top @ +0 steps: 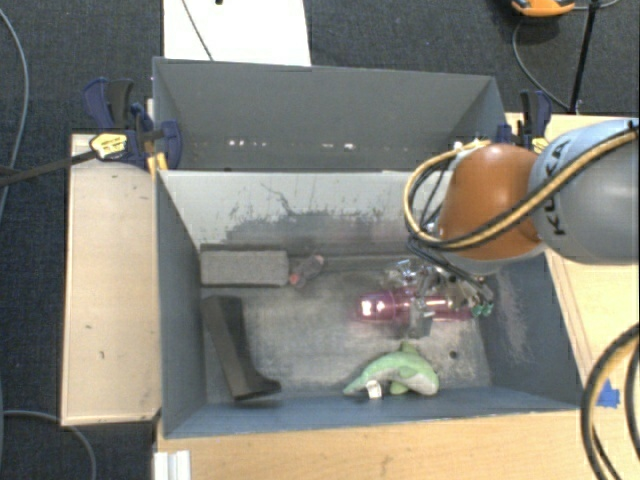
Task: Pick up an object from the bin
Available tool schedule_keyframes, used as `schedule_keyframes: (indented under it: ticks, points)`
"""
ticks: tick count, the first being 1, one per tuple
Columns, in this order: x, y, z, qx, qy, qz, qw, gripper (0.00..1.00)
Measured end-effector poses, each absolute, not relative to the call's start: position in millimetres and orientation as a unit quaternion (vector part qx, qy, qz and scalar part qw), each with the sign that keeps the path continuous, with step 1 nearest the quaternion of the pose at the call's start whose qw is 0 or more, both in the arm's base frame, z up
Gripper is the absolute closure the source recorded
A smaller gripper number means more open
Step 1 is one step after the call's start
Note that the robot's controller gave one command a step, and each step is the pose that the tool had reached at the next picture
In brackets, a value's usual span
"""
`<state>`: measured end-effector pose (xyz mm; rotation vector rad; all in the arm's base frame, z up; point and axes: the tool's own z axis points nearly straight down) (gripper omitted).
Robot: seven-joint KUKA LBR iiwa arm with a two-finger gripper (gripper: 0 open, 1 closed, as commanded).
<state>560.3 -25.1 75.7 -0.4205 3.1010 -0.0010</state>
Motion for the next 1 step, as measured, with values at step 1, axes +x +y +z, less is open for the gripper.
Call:
schedule_keyframes:
  ticks: [1]
  points:
    - [560.3, -25.1, 75.7, -0.133, 0.991, 0.000, 0.006, 1.00]
